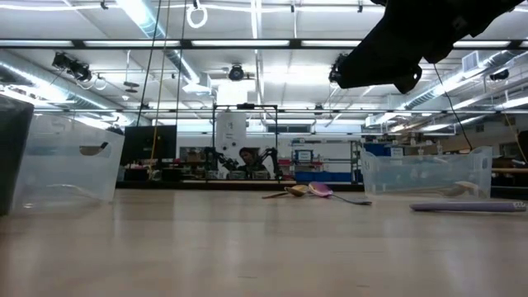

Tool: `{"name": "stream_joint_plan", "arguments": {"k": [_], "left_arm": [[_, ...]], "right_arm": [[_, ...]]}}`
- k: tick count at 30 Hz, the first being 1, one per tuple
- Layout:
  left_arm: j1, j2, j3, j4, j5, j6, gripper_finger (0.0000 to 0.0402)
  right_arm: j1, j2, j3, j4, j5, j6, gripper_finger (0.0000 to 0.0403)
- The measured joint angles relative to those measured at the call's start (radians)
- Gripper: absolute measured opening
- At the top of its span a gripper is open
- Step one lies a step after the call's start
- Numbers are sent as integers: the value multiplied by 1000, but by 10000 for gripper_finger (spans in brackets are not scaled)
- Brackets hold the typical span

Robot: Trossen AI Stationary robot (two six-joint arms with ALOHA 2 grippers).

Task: Sort silverware by color (type)
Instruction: Put the purple spoon into the bottom transparent bin

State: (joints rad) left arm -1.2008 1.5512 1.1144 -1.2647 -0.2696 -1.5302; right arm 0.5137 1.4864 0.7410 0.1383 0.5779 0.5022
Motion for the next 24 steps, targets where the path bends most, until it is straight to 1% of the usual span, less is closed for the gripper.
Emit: {"name": "stream_joint_plan", "arguments": {"k": [4,7,10,15,17,19,24], "left_arm": [[41,0,5,-2,4,23,108],[89,0,5,4,13,80,110],[160,-1,5,18,13,162,106],[302,-1,5,20,4,293,103],[355,-1,5,30,-10,376,103],[398,-1,5,51,-36,490,103],[485,-1,5,156,-148,842,103]], "right_arm": [[0,0,0,-5,-2,-2,142],[0,0,0,-3,-2,-41,142],[-5,0,0,10,-2,-78,142],[-12,0,0,9,-2,-60,142],[-18,0,0,-4,-3,-58,142],[-24,0,0,-16,-8,-54,142],[-44,0,1,-48,-32,-62,142]]}}
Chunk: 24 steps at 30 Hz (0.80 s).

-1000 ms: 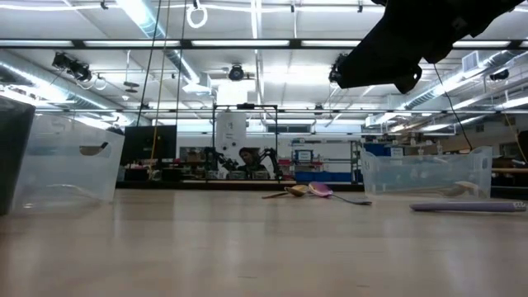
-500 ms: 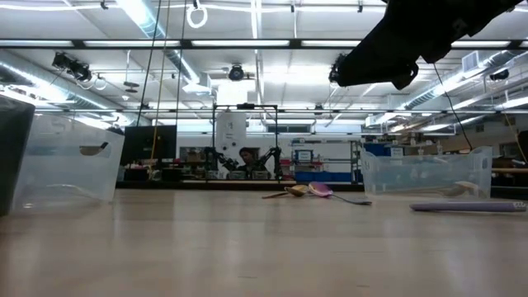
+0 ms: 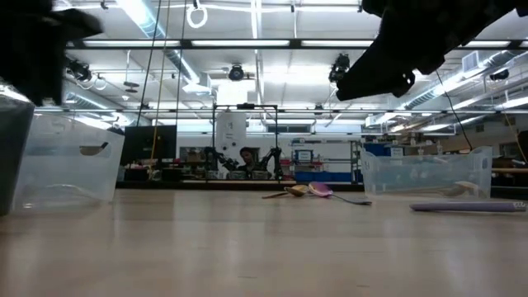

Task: Sort silverware by color (type)
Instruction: Put the purple spoon into the bottom transparent bin

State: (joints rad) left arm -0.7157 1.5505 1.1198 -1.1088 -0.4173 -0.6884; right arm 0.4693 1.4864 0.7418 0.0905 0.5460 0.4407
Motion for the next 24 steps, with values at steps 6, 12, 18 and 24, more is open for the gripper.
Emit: {"name": "stream_joint_plan", "arguments": {"k": [6,12,18,24], "left_arm": [[101,0,0,187,-295,480,103],[242,0,0,467,-389,767,102],[451,0,0,660,-86,664,102],[634,0,0,699,92,571,109]], "right_arm": [[-76,0,0,-105,-7,-1,141],[-153,-1,0,-224,-15,57,136],[-165,-1,0,-336,-9,165,134],[-162,-2,0,-382,10,268,136]]}}
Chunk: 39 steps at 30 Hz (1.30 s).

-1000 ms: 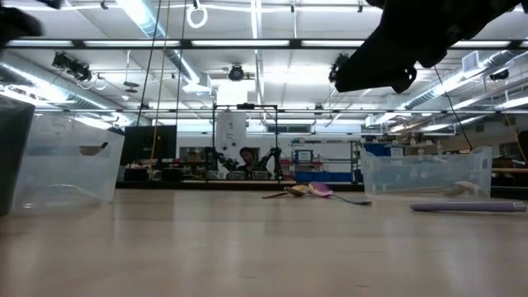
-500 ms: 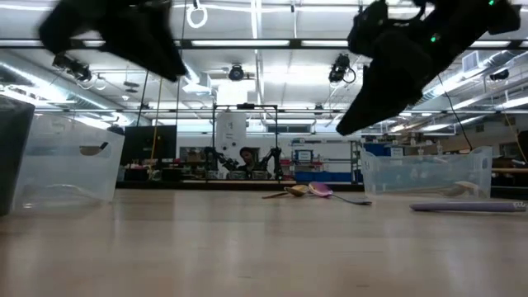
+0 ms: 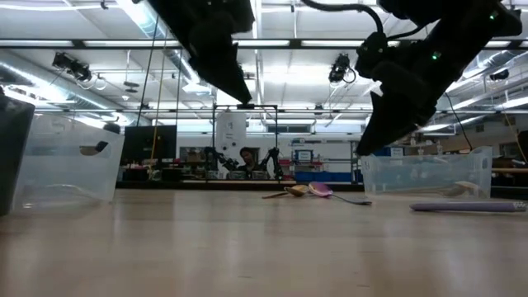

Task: Sort silverware by color (type)
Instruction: Put the purple spoon into the bottom transparent bin

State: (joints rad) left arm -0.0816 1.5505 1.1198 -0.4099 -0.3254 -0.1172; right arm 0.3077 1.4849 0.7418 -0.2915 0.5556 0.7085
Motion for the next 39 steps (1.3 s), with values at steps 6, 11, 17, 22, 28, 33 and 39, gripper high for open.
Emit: {"name": "stream_joint_plan", "arguments": {"k": [6,11,17,22,28,33,39], "left_arm": [[114,17,1,15,18,83,149],[193,74,0,75,153,231,170],[278,145,0,194,249,286,172],[299,228,0,283,260,291,172],[249,352,-2,383,207,493,172],[216,404,0,481,53,685,172],[231,447,0,513,51,790,172]], "right_arm": [[-73,0,0,-17,1,-25,150],[-174,0,0,-9,-65,-137,164],[-243,0,6,-10,-154,-192,167],[-211,0,6,18,-139,-182,165],[-141,1,-1,66,33,-165,165],[-120,1,-1,71,73,-132,165],[-108,1,-1,85,73,-91,165]]}}
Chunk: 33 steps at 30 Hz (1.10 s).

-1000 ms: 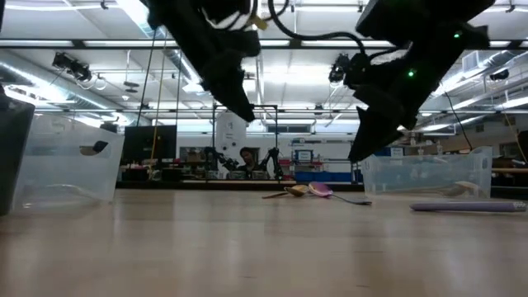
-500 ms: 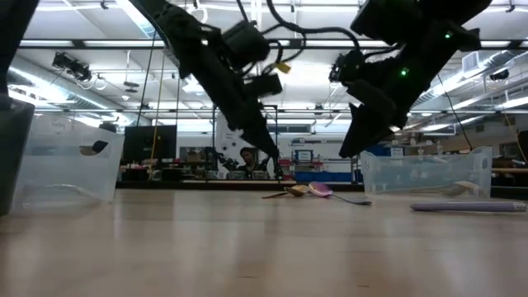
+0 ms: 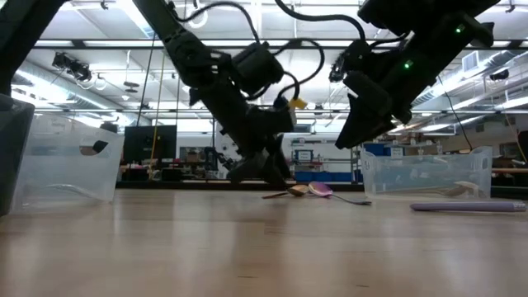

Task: Sort silverware by color (type)
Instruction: Put the purple spoon into the bottom transparent bin

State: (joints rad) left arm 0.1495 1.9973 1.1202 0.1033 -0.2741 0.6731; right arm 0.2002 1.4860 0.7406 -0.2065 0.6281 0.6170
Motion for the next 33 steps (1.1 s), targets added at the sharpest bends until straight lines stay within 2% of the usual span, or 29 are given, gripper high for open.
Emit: {"name": "stream_joint_plan", "arguments": {"k": [8,12,22,27,33], "left_arm": [[35,35,0,22,15,72,172],[45,35,0,36,80,72,172],[46,75,2,114,99,191,166],[49,83,1,138,100,187,127],[68,84,1,126,101,180,53]], "right_arm": [[14,0,0,46,0,19,165],[13,1,0,57,0,20,164],[16,0,0,81,0,14,164],[16,0,0,96,0,5,164],[16,1,0,115,-2,-16,164]]}}
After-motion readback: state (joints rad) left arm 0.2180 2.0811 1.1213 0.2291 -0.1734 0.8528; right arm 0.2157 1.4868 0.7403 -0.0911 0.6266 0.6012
